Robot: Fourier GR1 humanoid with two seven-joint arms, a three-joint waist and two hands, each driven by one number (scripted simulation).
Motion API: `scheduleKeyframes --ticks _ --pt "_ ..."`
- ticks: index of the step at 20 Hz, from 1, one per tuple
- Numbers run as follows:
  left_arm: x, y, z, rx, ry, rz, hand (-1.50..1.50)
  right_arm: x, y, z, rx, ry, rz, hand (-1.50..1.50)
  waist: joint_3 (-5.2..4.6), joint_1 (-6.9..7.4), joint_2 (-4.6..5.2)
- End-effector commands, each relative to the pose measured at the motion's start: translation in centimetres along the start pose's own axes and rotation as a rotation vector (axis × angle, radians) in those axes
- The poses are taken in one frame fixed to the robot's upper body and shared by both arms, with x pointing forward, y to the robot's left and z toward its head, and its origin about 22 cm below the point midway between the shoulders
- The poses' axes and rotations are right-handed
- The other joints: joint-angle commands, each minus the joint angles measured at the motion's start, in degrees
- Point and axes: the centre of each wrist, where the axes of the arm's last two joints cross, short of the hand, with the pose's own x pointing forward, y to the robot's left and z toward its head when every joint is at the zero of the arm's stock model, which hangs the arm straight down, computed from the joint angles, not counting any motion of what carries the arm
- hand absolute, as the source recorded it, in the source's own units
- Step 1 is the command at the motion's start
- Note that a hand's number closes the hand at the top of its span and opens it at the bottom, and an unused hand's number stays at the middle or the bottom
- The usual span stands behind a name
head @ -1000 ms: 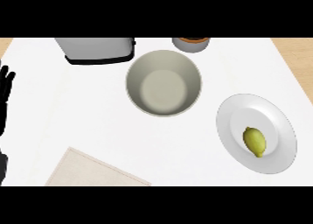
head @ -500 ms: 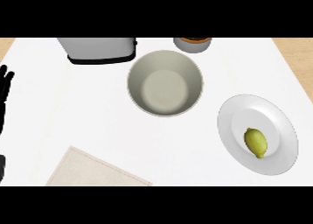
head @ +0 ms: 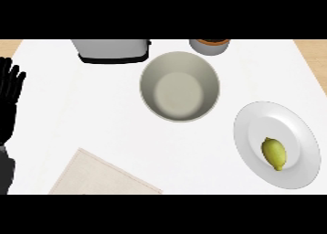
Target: Pick the tomato from the plate and place it in the bowl
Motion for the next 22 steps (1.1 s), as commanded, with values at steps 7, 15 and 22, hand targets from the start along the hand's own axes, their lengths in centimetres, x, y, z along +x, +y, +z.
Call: scheduleKeyframes --ticks 7,15,22 --pt "-0.2 -2.3 -0.2 -0.042 -0.005 0.016 0.0 12.0 -1.1 -2.4 0.04 0.012 -0.116 1.5 0.14 3.16 0.58" --pt "-1.0 -1.9 -1.2 -0.027 -0.02 0.012 0.0 19.9 5.0 -7.0 0.199 0.016 -0.059 1.5 0.26 2.84 0.84" --pt "-0.3 -1.2 -1.9 -0.027 -0.019 0.029 0.0 23.0 10.6 -10.3 0.284 0.045 -0.08 1.5 0.36 2.51 0.78"
